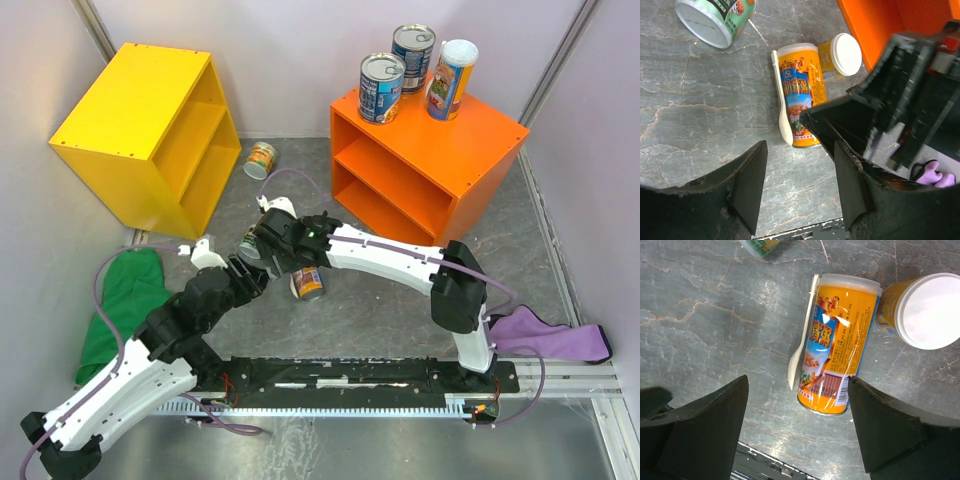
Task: Place and organize the canned foods onto the counter
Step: Adjust the canned food at the center of the board, then pick up the canned food from the center of the board.
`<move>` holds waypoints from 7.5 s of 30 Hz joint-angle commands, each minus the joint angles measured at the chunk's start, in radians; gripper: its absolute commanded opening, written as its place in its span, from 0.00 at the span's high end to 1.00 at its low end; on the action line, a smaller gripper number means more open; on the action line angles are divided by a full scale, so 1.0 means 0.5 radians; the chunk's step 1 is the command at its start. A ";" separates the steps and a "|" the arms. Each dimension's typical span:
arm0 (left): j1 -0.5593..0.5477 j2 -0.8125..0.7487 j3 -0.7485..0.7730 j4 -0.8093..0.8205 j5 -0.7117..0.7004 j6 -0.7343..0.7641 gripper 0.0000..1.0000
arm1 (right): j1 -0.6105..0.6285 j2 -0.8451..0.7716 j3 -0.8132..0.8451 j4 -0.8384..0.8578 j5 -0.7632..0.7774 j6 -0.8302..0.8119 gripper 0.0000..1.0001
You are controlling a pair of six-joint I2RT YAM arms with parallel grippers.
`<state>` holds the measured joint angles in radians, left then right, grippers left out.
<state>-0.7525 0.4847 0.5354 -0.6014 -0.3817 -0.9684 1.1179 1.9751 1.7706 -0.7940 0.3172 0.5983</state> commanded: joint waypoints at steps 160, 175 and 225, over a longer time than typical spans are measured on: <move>-0.004 -0.290 0.172 -0.266 0.190 -0.028 0.36 | 1.308 -1.000 -1.710 1.672 1.856 0.011 0.00; -0.005 -0.545 0.225 -0.399 0.329 0.016 0.35 | 1.366 -1.137 -1.264 0.419 1.039 0.407 0.00; -0.005 -0.332 0.212 -0.052 0.350 0.165 0.31 | 0.562 -1.168 -1.531 0.963 -0.249 -0.447 0.00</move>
<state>-0.7532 0.3035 0.6239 -0.6926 -0.1829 -0.9371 1.4178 1.3781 0.9524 -0.3584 0.2420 0.4225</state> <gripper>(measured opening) 0.688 0.997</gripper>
